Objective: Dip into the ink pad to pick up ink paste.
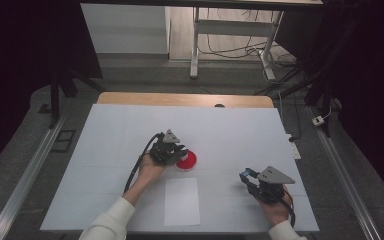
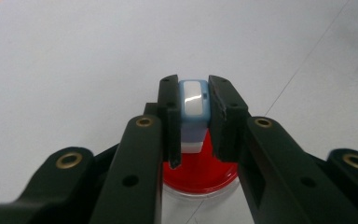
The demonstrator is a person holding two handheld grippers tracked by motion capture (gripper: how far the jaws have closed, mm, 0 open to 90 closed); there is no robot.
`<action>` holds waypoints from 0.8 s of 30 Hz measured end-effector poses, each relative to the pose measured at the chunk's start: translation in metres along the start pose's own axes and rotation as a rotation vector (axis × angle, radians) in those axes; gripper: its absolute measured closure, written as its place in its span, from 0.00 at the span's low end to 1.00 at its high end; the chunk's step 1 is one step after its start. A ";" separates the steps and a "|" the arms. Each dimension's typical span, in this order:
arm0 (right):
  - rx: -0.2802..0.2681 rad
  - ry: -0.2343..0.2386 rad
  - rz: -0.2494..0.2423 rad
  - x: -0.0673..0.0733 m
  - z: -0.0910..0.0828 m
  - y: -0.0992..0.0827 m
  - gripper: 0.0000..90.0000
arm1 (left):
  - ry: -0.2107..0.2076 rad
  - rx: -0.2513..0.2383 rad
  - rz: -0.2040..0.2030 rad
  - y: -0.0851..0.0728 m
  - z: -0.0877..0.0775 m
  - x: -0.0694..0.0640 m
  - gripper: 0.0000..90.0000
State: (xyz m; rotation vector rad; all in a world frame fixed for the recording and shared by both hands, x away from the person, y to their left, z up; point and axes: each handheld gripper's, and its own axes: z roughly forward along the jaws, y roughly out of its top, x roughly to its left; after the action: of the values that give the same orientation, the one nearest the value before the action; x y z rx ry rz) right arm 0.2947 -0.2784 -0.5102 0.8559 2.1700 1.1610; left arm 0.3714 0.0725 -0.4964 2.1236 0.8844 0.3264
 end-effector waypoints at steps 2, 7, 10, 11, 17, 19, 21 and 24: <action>0.001 0.001 0.000 0.000 0.000 0.000 0.72 | 0.001 0.001 0.003 0.000 0.000 0.000 0.84; -0.001 0.001 0.001 0.000 0.000 0.000 0.72 | 0.005 0.005 0.011 0.000 0.001 -0.001 0.84; -0.001 -0.001 0.005 -0.001 -0.001 0.000 0.72 | 0.005 0.011 0.010 -0.001 0.002 0.000 0.84; -0.004 0.000 0.009 -0.001 -0.002 0.000 0.72 | 0.005 0.015 0.011 -0.001 0.003 0.000 0.84; -0.011 -0.002 0.006 -0.001 -0.002 0.000 0.72 | 0.002 0.015 0.010 -0.002 0.003 0.000 0.84; -0.010 0.000 0.007 -0.001 -0.002 0.000 0.72 | 0.003 0.018 0.015 -0.002 0.004 0.000 0.84; -0.004 -0.001 0.004 0.000 -0.002 0.001 0.72 | 0.006 0.017 0.020 -0.002 0.004 -0.001 0.84; -0.006 -0.001 0.003 0.000 -0.002 0.001 0.72 | 0.008 0.020 0.026 -0.003 0.004 -0.001 0.84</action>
State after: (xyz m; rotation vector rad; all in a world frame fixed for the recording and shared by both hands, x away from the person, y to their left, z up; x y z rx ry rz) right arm 0.2937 -0.2794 -0.5085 0.8576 2.1643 1.1682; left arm 0.3708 0.0707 -0.5008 2.1556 0.8683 0.3405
